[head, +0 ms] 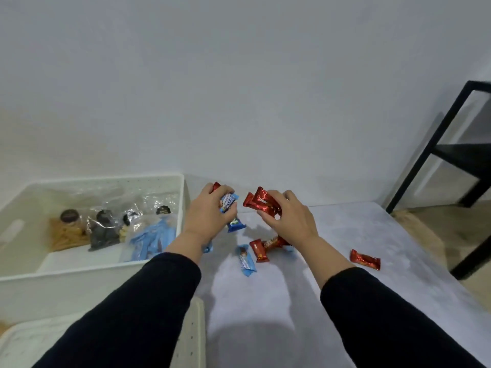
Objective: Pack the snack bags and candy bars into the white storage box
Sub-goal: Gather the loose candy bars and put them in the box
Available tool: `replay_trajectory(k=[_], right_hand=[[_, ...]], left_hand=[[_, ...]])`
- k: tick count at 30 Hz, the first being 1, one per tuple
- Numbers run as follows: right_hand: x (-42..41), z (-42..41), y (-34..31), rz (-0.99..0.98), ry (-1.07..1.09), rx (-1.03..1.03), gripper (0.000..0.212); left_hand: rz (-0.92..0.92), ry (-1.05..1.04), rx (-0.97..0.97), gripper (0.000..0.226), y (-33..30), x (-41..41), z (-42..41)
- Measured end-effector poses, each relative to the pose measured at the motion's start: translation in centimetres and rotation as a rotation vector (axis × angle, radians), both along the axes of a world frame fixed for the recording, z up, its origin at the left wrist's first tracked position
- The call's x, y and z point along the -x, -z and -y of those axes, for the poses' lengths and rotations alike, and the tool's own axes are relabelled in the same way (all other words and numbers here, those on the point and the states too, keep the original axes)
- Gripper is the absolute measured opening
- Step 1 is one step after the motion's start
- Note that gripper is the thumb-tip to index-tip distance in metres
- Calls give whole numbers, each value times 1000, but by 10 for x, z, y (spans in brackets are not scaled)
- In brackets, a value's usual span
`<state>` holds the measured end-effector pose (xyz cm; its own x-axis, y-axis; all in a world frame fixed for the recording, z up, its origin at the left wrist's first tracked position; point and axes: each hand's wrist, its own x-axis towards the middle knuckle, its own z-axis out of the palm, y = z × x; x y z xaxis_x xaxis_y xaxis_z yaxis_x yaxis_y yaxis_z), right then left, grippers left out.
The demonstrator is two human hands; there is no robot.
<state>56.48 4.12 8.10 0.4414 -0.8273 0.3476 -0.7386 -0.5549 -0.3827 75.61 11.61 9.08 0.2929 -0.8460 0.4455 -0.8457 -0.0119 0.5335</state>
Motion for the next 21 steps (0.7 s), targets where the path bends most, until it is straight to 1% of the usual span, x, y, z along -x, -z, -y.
replay_trajectory(k=[4,8,11,15,18,21], right_hand=[[-63,-10,-41,38,-104,73,50],[-141,-35,-72,38,-202,100,50],[-206,-59,-79,32,-294,76,50],[-288,-96,-68,47,-346,-41,51],[-340,-123,-45,121,-336,-201,48],[-372,-139,-10,102,-294,-369,53]], left_hand=[[38,-93,64,27,-40,-57,-24],[65,-196,45,27,-64,-126,-64],[54,-270,28,28,-67,-180,-98],[-3,-364,-10,27,-55,-246,-134],[-44,-410,-46,29,-36,-286,-153],[-101,-409,-155,34,-11,-313,-167]])
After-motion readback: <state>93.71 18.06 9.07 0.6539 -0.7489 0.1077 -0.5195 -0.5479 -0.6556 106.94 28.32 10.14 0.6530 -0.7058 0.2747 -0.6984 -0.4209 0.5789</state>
